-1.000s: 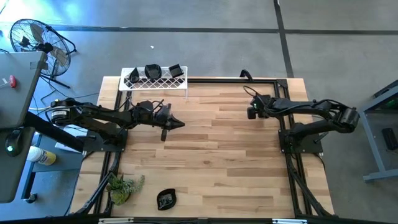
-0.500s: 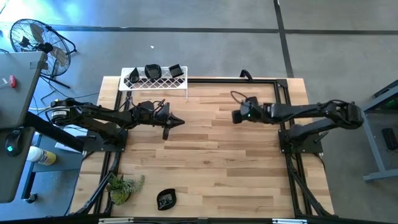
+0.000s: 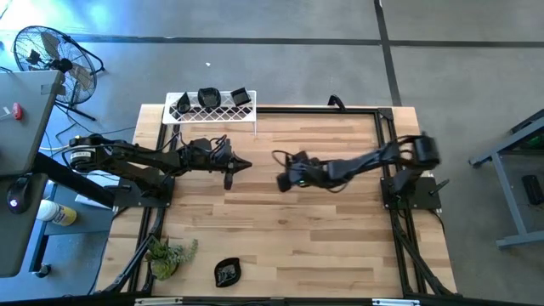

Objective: Pick & Place Mini shaped plates
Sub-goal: Stack the drop-shaped plate on top of the drop-shaped plates on the shelf

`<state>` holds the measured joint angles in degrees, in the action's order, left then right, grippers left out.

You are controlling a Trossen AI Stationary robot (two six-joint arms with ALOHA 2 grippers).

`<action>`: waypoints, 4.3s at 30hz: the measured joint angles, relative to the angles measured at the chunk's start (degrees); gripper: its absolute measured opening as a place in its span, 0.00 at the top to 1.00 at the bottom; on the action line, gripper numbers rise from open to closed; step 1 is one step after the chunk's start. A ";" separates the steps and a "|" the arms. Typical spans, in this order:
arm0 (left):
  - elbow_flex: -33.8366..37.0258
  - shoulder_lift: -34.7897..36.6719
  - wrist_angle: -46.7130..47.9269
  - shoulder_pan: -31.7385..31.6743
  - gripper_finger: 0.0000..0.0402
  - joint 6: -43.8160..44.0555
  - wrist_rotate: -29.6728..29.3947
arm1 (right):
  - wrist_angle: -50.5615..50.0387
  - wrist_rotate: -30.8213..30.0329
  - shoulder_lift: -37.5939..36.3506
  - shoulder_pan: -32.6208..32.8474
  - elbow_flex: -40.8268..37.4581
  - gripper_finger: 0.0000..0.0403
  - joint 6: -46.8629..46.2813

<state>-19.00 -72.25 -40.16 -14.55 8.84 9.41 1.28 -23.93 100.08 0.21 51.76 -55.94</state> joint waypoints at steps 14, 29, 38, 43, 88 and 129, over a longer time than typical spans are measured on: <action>0.00 0.00 1.30 0.00 1.00 0.00 -0.17 | 9.36 -0.37 16.83 -1.83 14.88 0.99 8.59; 0.00 0.00 1.27 0.00 1.00 0.00 -0.11 | 13.38 -1.03 19.23 -2.10 14.91 0.88 9.82; 0.00 0.00 1.27 0.00 1.00 0.02 0.05 | 10.25 3.19 14.48 -2.13 14.94 0.73 20.19; 0.00 0.00 1.36 0.05 1.00 0.02 0.23 | 3.12 2.35 9.62 -1.41 14.78 0.80 30.25; -19.72 -18.55 31.63 12.87 0.82 45.21 -24.03 | 43.91 6.04 -17.46 -8.11 -34.14 1.00 47.07; -20.81 -19.69 34.30 1.05 0.78 43.36 -21.38 | 46.59 7.85 -18.10 -8.09 -34.94 0.98 47.45</action>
<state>-39.81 -91.94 -5.86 -13.50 52.20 -11.97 47.88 -16.08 81.97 -7.88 16.82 -8.49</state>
